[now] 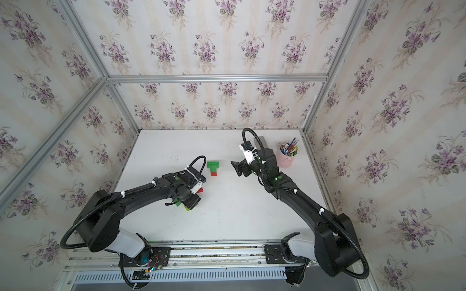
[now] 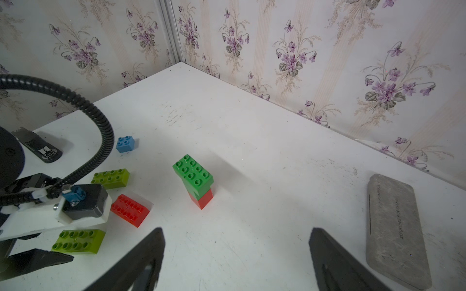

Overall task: Assemble a spoon with lego
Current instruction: Pick up the lego brick from the center of the board.

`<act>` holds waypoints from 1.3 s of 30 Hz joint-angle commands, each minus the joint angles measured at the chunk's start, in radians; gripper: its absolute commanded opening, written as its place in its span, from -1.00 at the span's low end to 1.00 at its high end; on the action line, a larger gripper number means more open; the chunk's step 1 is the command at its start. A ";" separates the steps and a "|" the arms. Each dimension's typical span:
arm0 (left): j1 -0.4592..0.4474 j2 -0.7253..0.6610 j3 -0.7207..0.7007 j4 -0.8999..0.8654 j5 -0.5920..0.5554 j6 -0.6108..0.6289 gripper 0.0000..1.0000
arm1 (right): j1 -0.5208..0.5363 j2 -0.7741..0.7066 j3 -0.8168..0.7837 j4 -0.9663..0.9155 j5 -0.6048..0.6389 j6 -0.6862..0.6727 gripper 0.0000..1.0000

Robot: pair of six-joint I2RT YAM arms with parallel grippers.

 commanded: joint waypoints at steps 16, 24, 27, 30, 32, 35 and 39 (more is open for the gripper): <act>-0.047 0.138 0.066 -0.068 -0.011 -0.014 -0.40 | 0.000 -0.019 0.000 -0.004 0.026 -0.093 0.84; -0.155 0.099 0.103 -0.067 -0.012 0.036 -0.56 | -0.047 -0.065 -0.070 0.056 -0.031 -0.153 0.86; -0.195 0.143 0.175 -0.065 0.007 0.064 -0.57 | -0.105 -0.089 -0.095 0.073 -0.050 -0.147 0.86; -0.235 0.223 0.268 -0.065 0.016 0.087 -0.58 | -0.158 -0.111 -0.112 0.078 -0.047 -0.140 0.87; -0.259 0.286 0.331 -0.065 0.024 0.106 -0.59 | -0.189 -0.124 -0.121 0.078 -0.051 -0.132 0.87; -0.287 0.360 0.410 -0.065 0.033 0.136 -0.60 | -0.210 -0.142 -0.137 0.073 -0.056 -0.137 0.87; -0.302 0.422 0.466 -0.064 0.063 0.142 -0.57 | -0.224 -0.157 -0.147 0.052 -0.065 -0.158 0.87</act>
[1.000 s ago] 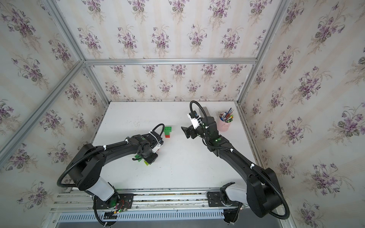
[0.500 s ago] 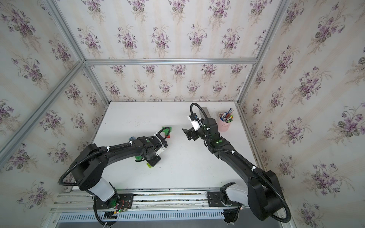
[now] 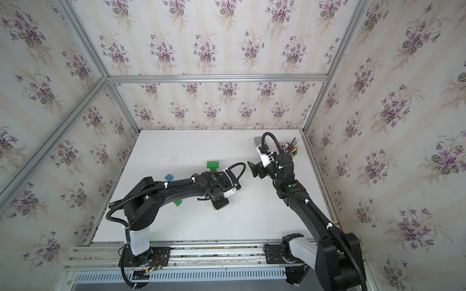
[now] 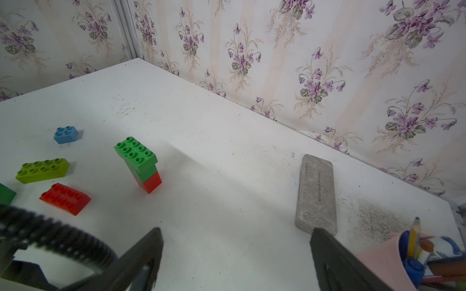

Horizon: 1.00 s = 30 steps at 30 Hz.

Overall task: Assemble a spoon with lego
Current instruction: Pick up the lego brick from the center of the board, then place the lego brick at the center of the board.

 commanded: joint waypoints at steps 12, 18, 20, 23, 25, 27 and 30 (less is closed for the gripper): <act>-0.003 -0.011 0.000 0.031 0.048 0.023 -0.09 | -0.013 -0.013 -0.012 -0.043 -0.056 -0.107 0.88; 0.041 -0.157 -0.069 0.069 0.058 0.010 -0.01 | -0.019 -0.025 -0.009 -0.045 -0.121 -0.140 0.87; 0.083 -0.230 -0.107 0.075 0.078 -0.001 0.01 | -0.019 -0.025 -0.004 -0.076 -0.206 -0.200 0.86; 0.187 -0.356 -0.183 0.092 0.134 -0.031 0.05 | 0.005 -0.013 -0.003 -0.139 -0.346 -0.331 0.81; 0.278 -0.440 -0.240 0.113 0.175 -0.060 0.07 | 0.081 0.010 0.016 -0.199 -0.325 -0.416 0.81; 0.374 -0.517 -0.288 0.126 0.209 -0.085 0.08 | 0.177 0.049 0.038 -0.268 -0.266 -0.511 0.81; 0.512 -0.626 -0.348 0.126 0.263 -0.105 0.08 | 0.285 0.133 0.069 -0.330 -0.231 -0.579 0.80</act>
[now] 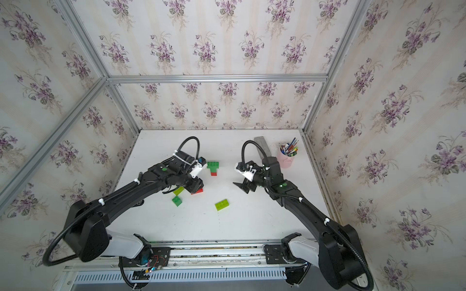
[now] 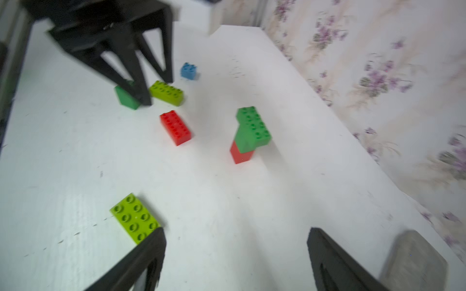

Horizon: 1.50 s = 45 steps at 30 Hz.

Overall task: Assemble a spoon with lego
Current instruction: Place the lego brick at the center of the board, then pick up the lego brick from the center of the board.

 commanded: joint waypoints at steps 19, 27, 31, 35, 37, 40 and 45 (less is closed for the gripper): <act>0.335 -0.243 -0.207 0.000 0.198 -0.038 0.18 | 0.328 0.467 0.214 -0.299 0.124 -0.310 0.46; 0.335 -0.248 -0.216 0.000 0.202 -0.034 0.18 | 0.329 0.526 0.239 -0.295 0.151 -0.308 0.21; 0.334 -0.248 -0.220 0.001 0.209 -0.037 0.17 | 0.329 0.542 0.247 -0.295 0.155 -0.304 0.06; 0.335 -0.251 -0.230 0.003 0.209 -0.039 0.15 | 0.330 0.548 0.248 -0.294 0.159 -0.303 -0.09; 0.334 -0.257 -0.236 0.001 0.204 -0.041 0.15 | 0.329 0.547 0.248 -0.293 0.159 -0.301 -0.17; 0.335 -0.264 -0.245 0.004 0.205 -0.041 0.15 | 0.329 0.550 0.252 -0.301 0.165 -0.301 -0.29; 0.334 -0.275 -0.252 0.008 0.214 -0.036 0.15 | 0.330 0.553 0.273 -0.318 0.183 -0.267 -0.44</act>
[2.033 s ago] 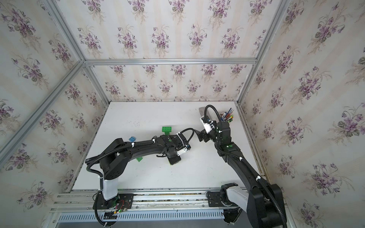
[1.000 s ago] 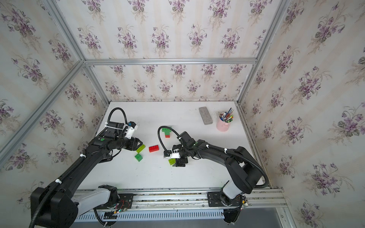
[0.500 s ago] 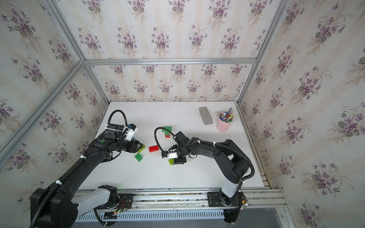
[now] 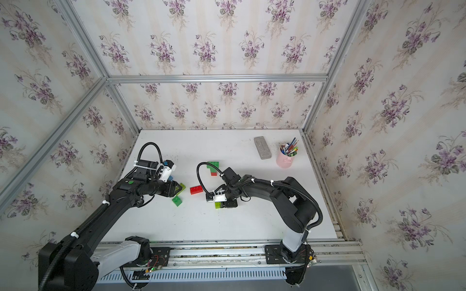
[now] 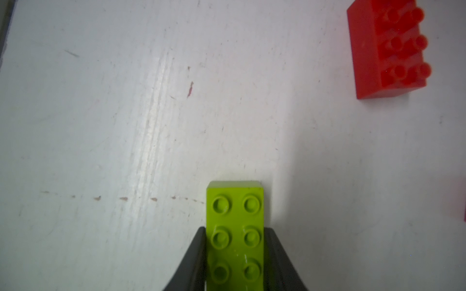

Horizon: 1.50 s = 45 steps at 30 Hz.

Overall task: Assemble a spoon with lego
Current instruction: Pick up the lego brick from the center of the board, then assemble the lego brick with the lego brick.

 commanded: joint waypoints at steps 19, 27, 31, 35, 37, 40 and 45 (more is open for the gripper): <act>-0.126 -0.079 -0.167 0.397 0.073 -0.001 0.15 | -0.136 -0.021 0.424 -0.326 0.053 0.081 -0.48; -0.128 0.071 -0.093 0.399 0.029 -0.024 0.17 | -0.140 0.191 0.780 -0.457 0.141 0.049 -0.49; -0.128 0.123 -0.076 0.422 0.024 -0.027 0.16 | -0.140 0.297 0.972 -0.562 0.155 0.042 -0.49; -0.128 0.141 -0.094 0.474 0.026 -0.018 0.17 | -0.139 0.394 1.150 -0.677 0.159 0.034 -0.49; -0.129 0.146 -0.104 0.496 0.030 -0.016 0.17 | -0.139 0.421 1.189 -0.690 0.152 0.031 -0.48; -0.129 0.159 -0.096 0.494 0.038 -0.015 0.17 | -0.139 0.452 1.233 -0.708 0.130 0.040 -0.49; -0.127 0.181 -0.080 0.484 0.038 -0.019 0.19 | -0.138 0.462 1.207 -0.720 0.150 0.044 -0.49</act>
